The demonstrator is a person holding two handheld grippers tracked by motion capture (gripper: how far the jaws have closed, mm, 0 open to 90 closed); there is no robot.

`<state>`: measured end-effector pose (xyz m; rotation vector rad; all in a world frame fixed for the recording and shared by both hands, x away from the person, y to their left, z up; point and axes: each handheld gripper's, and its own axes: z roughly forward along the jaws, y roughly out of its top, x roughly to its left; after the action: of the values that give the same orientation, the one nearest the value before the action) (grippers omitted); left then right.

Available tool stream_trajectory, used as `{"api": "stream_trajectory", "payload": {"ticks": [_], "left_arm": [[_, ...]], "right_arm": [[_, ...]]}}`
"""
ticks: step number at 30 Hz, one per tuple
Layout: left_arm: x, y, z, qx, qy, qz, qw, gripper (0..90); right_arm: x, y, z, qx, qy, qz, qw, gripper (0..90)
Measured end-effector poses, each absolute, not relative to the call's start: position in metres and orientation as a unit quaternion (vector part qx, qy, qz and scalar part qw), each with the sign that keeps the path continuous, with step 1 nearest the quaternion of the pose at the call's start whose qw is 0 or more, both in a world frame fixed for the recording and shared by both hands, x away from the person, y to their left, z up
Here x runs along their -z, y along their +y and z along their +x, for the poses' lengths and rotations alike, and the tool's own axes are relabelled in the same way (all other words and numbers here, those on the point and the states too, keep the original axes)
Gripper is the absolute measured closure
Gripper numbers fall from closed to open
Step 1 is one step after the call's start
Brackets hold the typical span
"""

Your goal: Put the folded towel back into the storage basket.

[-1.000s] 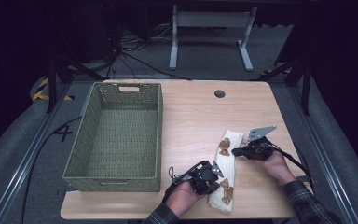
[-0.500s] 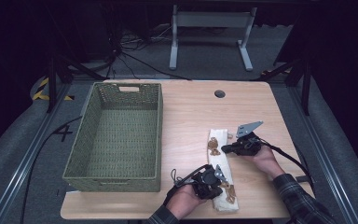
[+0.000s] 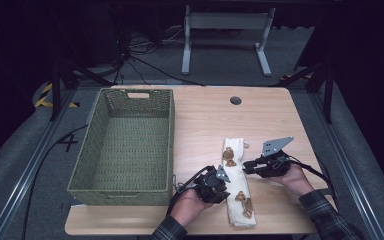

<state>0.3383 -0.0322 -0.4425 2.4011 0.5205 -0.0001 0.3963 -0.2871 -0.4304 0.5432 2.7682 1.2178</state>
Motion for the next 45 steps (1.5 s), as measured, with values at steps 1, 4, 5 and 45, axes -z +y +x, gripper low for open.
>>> {"api": "stream_trajectory", "payload": {"ticks": [1,4,5,45], "left_arm": [[0.442,-0.031,0.339,-0.004,0.208,0.918,0.337,69.2],[0.442,-0.027,0.342,-0.012,0.218,0.913,0.346,60.7],[0.442,-0.025,0.344,-0.014,0.219,0.912,0.347,58.2],[0.451,-0.027,0.350,-0.033,0.224,0.913,0.339,31.4]], "right_arm": [[0.429,-0.287,0.392,-0.398,0.901,0.169,0.032,67.9],[0.428,-0.282,0.379,-0.396,0.905,0.150,0.030,58.5],[0.428,-0.280,0.375,-0.395,0.906,0.146,0.030,55.8],[0.456,-0.251,0.341,-0.347,0.935,0.061,0.029,52.0]]}}
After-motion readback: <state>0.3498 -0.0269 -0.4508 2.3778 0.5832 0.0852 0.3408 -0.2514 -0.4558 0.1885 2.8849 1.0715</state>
